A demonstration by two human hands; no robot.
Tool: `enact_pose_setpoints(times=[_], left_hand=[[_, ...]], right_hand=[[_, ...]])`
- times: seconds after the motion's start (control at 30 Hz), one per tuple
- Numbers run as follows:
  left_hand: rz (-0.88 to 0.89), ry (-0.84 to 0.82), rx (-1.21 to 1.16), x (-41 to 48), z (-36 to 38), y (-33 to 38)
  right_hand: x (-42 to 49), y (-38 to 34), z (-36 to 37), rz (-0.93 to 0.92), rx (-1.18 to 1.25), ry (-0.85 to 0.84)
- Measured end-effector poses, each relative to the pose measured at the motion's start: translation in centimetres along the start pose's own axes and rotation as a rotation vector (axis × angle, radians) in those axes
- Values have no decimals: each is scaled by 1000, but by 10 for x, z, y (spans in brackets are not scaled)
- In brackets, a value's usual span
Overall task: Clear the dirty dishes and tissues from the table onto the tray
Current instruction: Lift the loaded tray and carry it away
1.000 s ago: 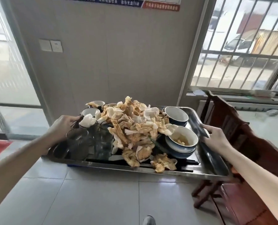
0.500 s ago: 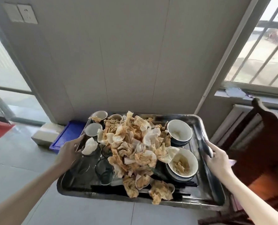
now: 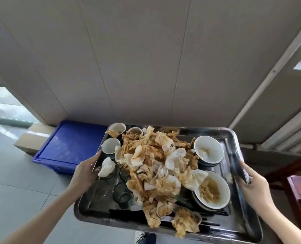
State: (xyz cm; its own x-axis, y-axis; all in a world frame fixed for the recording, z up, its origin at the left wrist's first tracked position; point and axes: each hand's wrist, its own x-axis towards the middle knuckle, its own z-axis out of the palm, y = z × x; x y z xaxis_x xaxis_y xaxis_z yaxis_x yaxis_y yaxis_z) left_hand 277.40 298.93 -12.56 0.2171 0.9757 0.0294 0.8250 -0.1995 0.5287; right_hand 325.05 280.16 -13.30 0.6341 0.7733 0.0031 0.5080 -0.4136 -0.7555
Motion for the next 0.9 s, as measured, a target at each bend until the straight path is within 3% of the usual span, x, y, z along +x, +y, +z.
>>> enact_pose_setpoints(times=[0.5,0.9], left_hand=[[-3,-50,-186,110,251,-122],[-51,-51,-198,151,341,-187]], right_hand=[[97,203,195,29,-73,28],[133,262,291,-4,16,-12]])
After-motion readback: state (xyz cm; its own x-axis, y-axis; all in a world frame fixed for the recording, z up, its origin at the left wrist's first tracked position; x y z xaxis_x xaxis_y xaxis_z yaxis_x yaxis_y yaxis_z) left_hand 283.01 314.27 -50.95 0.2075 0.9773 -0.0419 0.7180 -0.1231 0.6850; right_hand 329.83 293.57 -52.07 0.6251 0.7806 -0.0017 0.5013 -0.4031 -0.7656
